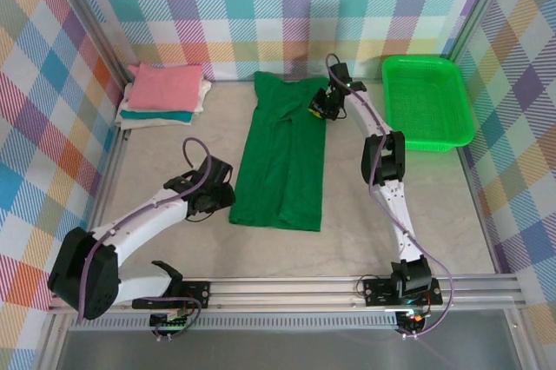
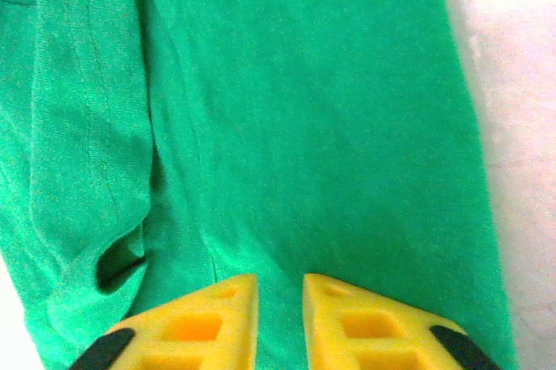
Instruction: Fold and stack the t-shirts
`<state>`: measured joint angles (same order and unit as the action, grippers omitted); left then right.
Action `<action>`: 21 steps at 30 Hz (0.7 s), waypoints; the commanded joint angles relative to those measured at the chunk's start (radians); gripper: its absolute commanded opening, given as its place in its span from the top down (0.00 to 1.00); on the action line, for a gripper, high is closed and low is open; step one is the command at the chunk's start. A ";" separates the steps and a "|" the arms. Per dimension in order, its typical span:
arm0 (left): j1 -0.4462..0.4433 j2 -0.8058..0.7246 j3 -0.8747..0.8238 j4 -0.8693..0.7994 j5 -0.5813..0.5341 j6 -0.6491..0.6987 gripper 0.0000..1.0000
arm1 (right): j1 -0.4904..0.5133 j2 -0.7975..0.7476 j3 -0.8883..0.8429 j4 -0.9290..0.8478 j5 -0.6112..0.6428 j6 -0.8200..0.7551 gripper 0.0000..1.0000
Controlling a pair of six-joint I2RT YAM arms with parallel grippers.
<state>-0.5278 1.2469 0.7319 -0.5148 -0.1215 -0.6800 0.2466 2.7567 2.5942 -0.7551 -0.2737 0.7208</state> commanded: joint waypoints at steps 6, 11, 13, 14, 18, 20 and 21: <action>0.005 0.012 -0.095 0.134 0.133 0.001 0.59 | 0.045 -0.486 -0.443 0.069 -0.153 -0.095 0.59; 0.006 0.065 -0.127 0.170 0.154 0.012 0.58 | 0.080 -0.886 -1.050 0.423 -0.156 -0.084 0.51; 0.008 0.102 -0.119 0.195 0.174 0.021 0.58 | 0.088 -1.012 -1.248 0.530 -0.162 -0.078 0.49; 0.008 0.120 -0.116 0.212 0.186 0.024 0.58 | 0.090 -1.055 -1.327 0.567 -0.159 -0.069 0.49; 0.001 0.176 -0.104 0.228 0.230 0.028 0.68 | 0.092 -1.240 -1.613 0.654 -0.133 -0.017 0.48; -0.021 0.162 -0.115 0.263 0.235 0.025 0.80 | 0.100 -1.302 -1.698 0.635 -0.122 -0.005 0.47; -0.034 0.143 -0.130 0.275 0.241 0.017 0.85 | 0.107 -1.340 -1.744 0.612 -0.101 -0.002 0.47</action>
<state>-0.5297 1.3899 0.6243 -0.3405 0.0357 -0.6609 0.3466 1.4872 0.9440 -0.1741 -0.4057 0.6891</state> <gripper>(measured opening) 0.184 0.525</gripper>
